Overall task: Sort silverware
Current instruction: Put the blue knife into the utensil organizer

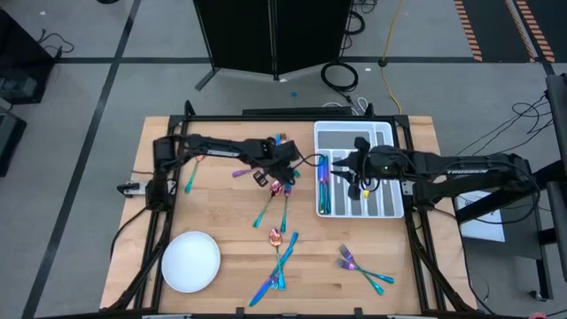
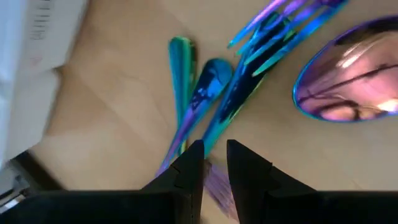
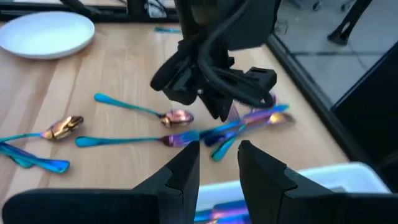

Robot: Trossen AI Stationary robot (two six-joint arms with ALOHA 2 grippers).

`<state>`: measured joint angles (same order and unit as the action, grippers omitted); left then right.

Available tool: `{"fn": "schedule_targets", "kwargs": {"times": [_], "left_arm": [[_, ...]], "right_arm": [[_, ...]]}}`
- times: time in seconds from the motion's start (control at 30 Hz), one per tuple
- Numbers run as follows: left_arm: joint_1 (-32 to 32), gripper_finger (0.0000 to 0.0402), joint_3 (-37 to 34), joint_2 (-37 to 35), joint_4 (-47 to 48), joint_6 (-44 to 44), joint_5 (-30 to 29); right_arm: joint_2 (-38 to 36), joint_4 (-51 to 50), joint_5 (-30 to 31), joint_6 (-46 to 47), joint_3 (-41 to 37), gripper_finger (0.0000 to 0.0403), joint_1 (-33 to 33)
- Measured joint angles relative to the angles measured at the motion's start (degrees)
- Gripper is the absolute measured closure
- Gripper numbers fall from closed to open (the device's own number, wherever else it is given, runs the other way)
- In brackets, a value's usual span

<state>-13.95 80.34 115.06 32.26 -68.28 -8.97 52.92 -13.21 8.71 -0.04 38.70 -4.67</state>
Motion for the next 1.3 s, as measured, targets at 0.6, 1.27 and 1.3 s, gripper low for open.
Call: {"fn": "schedule_targets", "kwargs": {"times": [0.6, 1.27, 1.3], "left_arm": [[-3.7, 0.0329, 4.5, 3.6, 2.8, 0.5, 7.2], [1.0, 0.025, 4.5, 3.6, -0.6, 8.0, -9.6], [1.0, 0.0248, 4.5, 3.6, -0.8, 8.5, -10.0]], "right_arm": [[6.1, -1.3, 0.3, 2.5, 0.0, 0.0307, 0.0], [6.1, -0.4, 0.3, 1.0, 0.0, 0.0307, 0.0], [6.1, -0.4, 0.3, 1.1, 0.0, 0.0307, 0.0]]}}
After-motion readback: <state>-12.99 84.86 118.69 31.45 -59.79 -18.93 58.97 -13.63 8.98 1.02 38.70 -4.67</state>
